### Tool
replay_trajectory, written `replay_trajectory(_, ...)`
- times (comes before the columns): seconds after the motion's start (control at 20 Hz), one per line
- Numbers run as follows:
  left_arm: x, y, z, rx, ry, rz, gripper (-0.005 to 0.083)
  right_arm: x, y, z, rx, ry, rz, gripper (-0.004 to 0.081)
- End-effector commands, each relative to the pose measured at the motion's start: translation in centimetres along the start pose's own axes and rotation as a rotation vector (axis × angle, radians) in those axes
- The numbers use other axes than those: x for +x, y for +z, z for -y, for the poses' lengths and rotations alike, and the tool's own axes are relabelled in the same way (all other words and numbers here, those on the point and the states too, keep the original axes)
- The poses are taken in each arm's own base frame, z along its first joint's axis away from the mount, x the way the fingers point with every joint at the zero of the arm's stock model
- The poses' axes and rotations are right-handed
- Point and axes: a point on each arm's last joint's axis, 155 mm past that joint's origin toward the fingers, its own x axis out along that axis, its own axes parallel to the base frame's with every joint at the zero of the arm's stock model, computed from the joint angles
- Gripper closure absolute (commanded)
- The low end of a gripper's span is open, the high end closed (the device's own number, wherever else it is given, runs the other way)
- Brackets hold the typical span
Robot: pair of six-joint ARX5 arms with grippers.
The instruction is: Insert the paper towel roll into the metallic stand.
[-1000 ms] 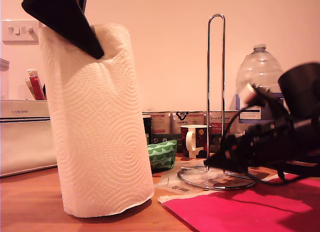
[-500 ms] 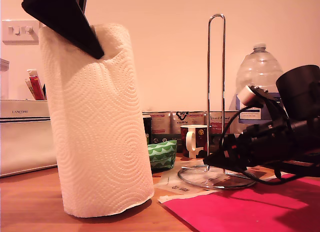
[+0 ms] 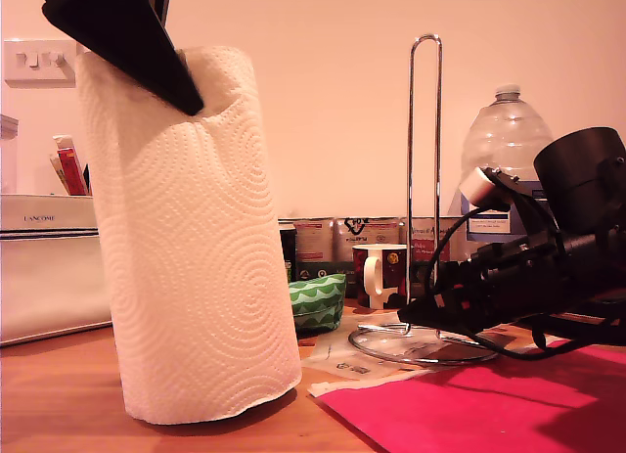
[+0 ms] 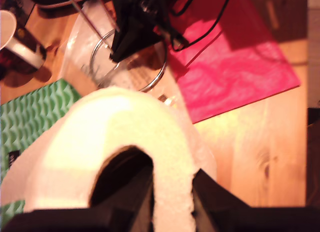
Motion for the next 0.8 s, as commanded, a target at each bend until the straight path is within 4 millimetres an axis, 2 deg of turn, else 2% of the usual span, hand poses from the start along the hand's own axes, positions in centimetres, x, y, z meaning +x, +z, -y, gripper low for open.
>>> replay_trajectory(0.0, -0.7, 0.8, -0.8, 0.009, 0.034, 0.013, 0.0794, 0.0, 0.2, 0.1, -0.003, -0.002, 0.009, 0.0783)
replay_trajectory(0.45, -4.1, 3.8, -2.2, 0.026, 0.085, 0.054, 0.0794, -0.4, 1.9, -1.0, -0.044, 0.014, -0.009, 0.0783)
replay_trajectory(0.75, -5.4, 3.9, -2.1, 0.026, 0.097, 0.043, 0.0794, -2.0, 3.7, -0.9, -0.116, -0.018, -0.047, 0.0783)
